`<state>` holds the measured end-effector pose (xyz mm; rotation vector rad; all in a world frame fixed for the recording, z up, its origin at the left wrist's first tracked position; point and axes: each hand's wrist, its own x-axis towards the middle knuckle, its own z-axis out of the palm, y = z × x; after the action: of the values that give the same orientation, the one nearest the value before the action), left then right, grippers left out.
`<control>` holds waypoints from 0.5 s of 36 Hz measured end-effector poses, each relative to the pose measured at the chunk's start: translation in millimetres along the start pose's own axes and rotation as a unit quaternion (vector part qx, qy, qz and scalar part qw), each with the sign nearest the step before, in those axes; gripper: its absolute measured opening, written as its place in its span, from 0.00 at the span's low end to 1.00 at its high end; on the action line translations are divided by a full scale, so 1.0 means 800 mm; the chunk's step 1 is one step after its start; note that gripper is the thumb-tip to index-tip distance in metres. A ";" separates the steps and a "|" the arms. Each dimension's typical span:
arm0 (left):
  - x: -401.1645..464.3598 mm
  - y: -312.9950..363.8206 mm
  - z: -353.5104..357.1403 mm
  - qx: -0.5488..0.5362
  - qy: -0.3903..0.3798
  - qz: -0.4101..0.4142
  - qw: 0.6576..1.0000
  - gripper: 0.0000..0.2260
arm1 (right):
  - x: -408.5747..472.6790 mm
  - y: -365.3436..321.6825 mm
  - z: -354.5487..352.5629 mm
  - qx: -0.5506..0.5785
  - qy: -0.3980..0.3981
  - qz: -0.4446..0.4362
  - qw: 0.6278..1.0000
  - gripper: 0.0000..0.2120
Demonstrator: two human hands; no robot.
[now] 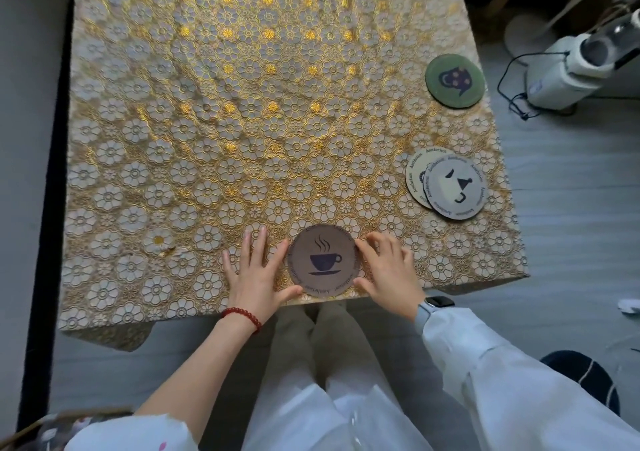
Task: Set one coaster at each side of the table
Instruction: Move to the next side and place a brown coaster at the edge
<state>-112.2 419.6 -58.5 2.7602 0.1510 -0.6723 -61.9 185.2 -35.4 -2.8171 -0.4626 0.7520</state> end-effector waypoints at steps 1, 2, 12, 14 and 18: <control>-0.001 0.000 0.000 0.000 -0.001 0.000 1.000 0.39 | 0.000 -0.001 0.001 0.002 0.003 0.004 1.000 0.32; -0.001 0.000 -0.001 -0.001 -0.001 0.000 1.000 0.39 | 0.000 -0.001 0.001 0.003 0.005 0.008 1.000 0.31; 0.000 -0.004 -0.004 -0.007 -0.008 0.008 1.000 0.35 | 0.002 -0.004 0.006 0.007 0.016 0.015 1.000 0.31; -0.001 -0.005 -0.004 -0.006 -0.008 0.013 1.000 0.35 | 0.001 -0.004 0.007 0.006 0.017 0.015 1.000 0.31; -0.003 -0.008 -0.006 -0.006 -0.013 0.016 1.000 0.36 | 0.003 -0.004 0.007 0.004 0.013 0.020 1.000 0.31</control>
<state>-113.5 427.5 -54.8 2.7352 0.1045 -0.6963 -63.4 189.4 -41.0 -2.8323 -0.3983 0.7230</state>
